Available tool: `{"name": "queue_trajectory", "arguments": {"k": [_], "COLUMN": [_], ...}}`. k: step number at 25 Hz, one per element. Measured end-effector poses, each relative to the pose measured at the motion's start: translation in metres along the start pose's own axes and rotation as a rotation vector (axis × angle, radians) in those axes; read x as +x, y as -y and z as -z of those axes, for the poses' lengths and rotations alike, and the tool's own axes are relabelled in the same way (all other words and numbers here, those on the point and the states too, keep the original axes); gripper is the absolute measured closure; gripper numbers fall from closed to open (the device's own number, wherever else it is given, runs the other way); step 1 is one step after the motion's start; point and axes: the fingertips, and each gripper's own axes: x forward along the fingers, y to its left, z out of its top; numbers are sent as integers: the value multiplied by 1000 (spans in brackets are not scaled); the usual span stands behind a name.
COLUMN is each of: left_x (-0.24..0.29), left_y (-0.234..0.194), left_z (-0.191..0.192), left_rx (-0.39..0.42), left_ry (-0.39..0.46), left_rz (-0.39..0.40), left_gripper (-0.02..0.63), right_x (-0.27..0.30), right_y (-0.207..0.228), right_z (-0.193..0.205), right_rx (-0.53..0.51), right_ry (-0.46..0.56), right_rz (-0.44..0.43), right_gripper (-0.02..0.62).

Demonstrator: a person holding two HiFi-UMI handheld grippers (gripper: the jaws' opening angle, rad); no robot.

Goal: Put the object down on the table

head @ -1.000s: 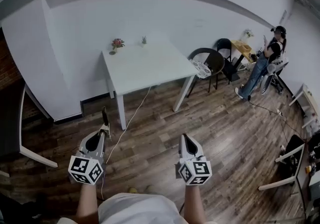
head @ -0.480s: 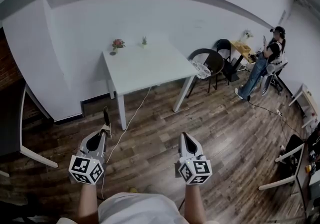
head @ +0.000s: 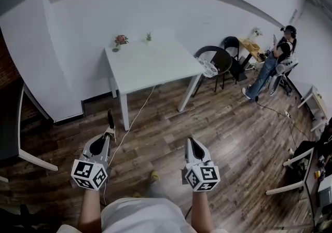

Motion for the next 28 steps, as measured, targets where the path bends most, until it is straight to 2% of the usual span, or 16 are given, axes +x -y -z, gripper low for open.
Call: {"name": "queue_trajectory", "arguments": {"k": [13,20,28], "left_x": [76,147,237], "left_y": [-7,-19,-31], "left_z": [8,11,-5], "left_rx": [-2,-3,26], "left_ry": [-43,-58,-68], "left_rz": [-11,-35,-88], "left_gripper": [595,595,595], "right_x": [62,127,209], "right_y": [46,94,155], "right_z": [6,0,-8], "right_rx": [11,7,45], "right_ry": [-25,-26,-30], "right_rz": [-13,2,-27], "right_gripper": [592,592,592]}}
